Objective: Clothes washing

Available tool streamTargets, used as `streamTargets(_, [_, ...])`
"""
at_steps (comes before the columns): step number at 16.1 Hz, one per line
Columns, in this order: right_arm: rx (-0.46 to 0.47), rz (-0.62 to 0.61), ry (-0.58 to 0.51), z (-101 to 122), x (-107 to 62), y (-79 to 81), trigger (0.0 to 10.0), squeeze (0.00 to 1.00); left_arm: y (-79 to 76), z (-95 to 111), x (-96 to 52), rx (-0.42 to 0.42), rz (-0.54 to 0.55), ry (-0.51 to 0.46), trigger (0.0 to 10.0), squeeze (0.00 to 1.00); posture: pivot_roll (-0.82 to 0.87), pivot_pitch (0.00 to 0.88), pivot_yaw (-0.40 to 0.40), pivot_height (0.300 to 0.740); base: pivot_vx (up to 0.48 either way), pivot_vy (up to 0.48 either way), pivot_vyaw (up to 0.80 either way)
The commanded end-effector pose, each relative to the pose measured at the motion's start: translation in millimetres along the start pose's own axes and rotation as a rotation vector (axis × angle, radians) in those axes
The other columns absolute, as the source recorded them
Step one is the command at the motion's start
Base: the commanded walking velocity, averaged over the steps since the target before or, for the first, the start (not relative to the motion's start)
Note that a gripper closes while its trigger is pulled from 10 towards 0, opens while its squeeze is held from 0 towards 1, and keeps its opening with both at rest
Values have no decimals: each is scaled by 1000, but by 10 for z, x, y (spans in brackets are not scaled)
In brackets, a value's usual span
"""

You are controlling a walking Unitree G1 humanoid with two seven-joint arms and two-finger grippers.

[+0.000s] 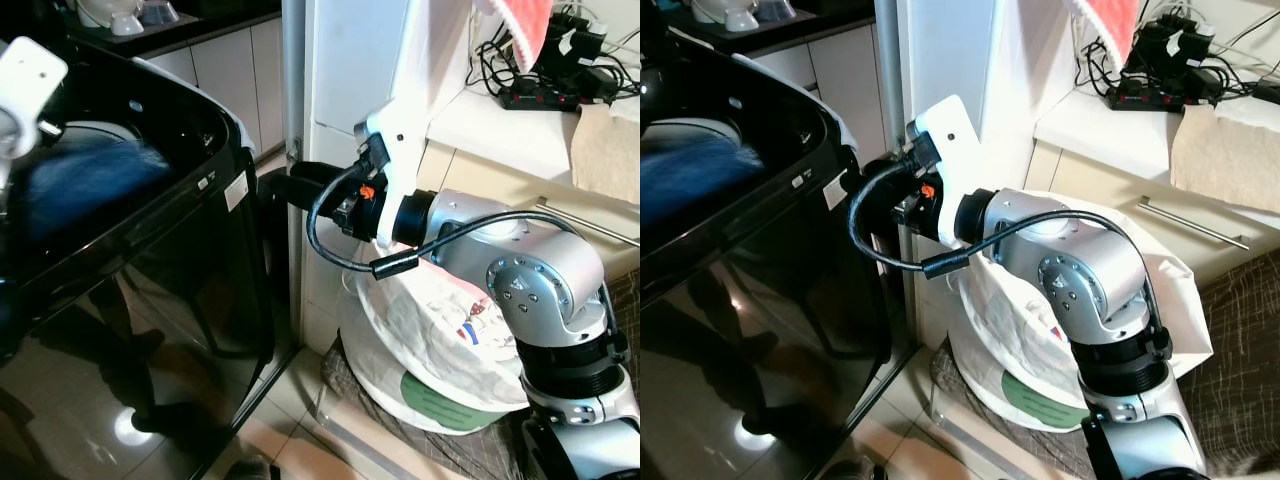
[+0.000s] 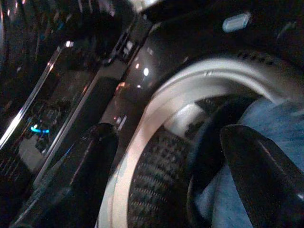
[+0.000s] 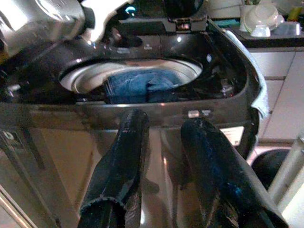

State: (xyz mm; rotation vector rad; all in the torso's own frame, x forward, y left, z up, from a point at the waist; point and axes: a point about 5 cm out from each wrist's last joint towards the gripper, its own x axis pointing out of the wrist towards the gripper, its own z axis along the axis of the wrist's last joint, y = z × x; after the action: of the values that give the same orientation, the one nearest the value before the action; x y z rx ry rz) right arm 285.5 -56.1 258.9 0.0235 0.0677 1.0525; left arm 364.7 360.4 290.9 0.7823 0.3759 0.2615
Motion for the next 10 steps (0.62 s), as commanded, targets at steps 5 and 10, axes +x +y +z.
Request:
streamTargets(5, [-41,-223,52,-115,-61,-303,10000,0,-75,650,-136,-321,-192,-462,10000,0,29,0,11,740,0,0,0])
streamTargets(10, [-78,-646,224,-500,-347,-1105,10000,1000,-1255,874,-464,-489,-586,-777,10000,0,21,0,5,740,0,0,0])
